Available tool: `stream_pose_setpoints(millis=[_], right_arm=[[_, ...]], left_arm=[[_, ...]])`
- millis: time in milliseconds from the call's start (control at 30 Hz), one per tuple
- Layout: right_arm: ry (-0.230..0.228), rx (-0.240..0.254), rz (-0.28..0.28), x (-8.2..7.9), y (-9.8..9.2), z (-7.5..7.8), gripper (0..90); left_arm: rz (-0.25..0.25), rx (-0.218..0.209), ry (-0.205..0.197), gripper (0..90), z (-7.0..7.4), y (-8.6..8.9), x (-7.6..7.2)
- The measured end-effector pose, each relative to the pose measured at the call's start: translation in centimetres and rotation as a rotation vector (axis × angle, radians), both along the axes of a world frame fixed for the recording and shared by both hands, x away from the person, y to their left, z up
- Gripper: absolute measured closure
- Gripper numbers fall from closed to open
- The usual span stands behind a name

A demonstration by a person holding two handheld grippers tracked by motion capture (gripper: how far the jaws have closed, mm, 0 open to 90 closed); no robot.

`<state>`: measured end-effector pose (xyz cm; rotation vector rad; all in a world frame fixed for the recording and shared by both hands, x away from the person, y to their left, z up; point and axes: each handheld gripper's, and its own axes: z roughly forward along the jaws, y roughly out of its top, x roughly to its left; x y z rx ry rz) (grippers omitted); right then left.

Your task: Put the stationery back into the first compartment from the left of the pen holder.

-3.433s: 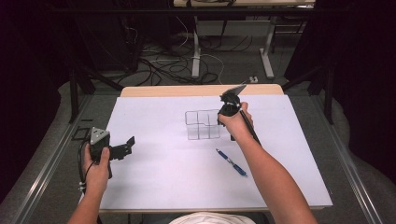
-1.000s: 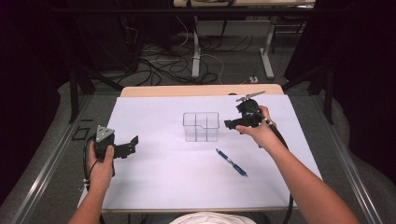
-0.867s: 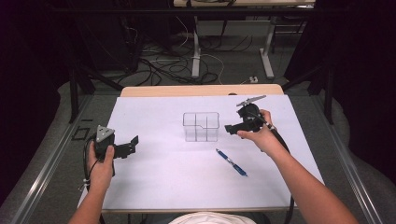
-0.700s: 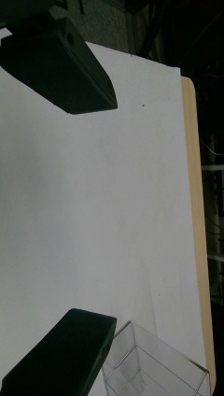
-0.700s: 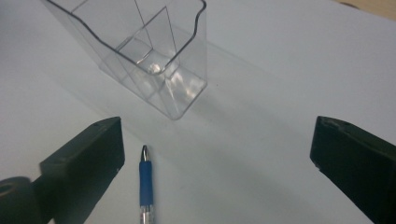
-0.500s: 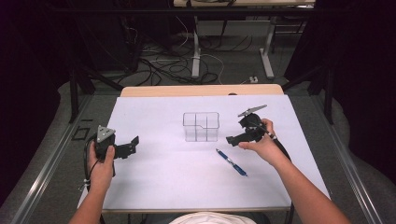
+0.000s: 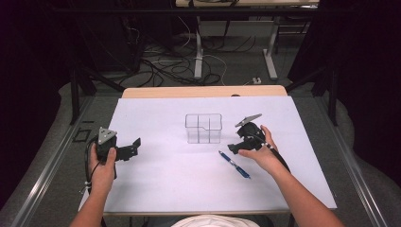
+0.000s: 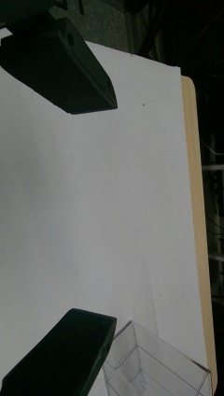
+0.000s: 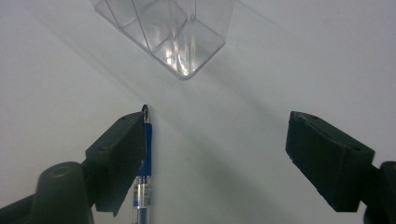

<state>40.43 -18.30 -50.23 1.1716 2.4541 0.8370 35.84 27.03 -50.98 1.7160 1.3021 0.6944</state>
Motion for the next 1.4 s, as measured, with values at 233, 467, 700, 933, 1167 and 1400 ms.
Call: stream_pose_setpoints(millis=[233, 467, 700, 933, 1167, 1400], right_arm=[[0.023, 0.016, 0.033, -0.1, 0.5, -0.9, 34.6], [0.01, 0.014, 0.032, -0.3, 1.0, -1.6, 41.9], [0.027, 0.007, 0.041, -0.6, 1.6, -2.1, 45.8], [0.063, 0.048, 0.054, -0.7, 1.9, -2.5, 50.1], [0.099, 0.079, 0.043, -0.6, 2.4, -3.4, 56.8], [0.189, 0.042, 0.038, -0.7, 2.6, -3.5, 60.5]], left_arm=[[0.0, 0.003, -0.002, 0.0, 0.0, 0.0, 0.0], [0.0, 0.005, -0.004, 0.0, 0.1, 0.1, 0.0], [-0.002, 0.004, -0.002, 0.0, 0.1, 0.0, 0.0], [-0.001, 0.007, -0.006, 0.0, 0.1, 0.1, 0.0], [-0.001, 0.008, -0.006, 0.0, 0.1, 0.1, 0.0], [-0.002, 0.01, -0.006, 0.0, 0.1, 0.1, 0.0]])
